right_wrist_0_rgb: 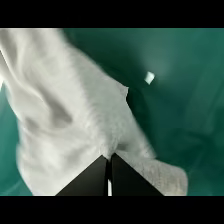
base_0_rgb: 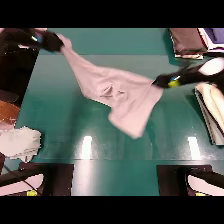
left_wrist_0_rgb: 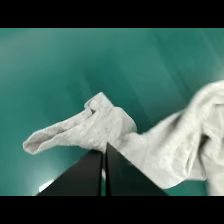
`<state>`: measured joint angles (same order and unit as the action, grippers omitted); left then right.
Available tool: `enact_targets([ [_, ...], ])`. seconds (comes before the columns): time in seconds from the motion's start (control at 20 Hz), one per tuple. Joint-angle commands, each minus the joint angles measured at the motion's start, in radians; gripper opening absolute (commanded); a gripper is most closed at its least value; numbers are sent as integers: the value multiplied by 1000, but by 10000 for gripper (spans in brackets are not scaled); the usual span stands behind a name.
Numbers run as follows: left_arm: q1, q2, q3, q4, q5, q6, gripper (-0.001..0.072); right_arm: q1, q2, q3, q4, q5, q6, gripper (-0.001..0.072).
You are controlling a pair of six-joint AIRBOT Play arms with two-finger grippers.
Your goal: Fold the shirts.
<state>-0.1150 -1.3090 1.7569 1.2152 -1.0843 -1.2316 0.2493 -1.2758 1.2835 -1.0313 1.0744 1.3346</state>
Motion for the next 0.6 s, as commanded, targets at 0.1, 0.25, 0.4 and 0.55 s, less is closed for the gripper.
enact_targets([
  [0.1, 0, 211, 114, 36, 84, -1, 22, -158, 182, 247, -98, 46, 37, 11],
  [0.25, 0, 314, 122, 36, 102, -1, 22, -203, 225, 364, -98, 113, 36, 11],
  [0.4, 0, 403, 123, 35, 116, -1, 22, -243, 256, 476, -98, 182, 36, 11],
  [0.55, 0, 445, 206, 34, 97, -3, 21, -277, 279, 578, -97, 253, 37, 11],
])
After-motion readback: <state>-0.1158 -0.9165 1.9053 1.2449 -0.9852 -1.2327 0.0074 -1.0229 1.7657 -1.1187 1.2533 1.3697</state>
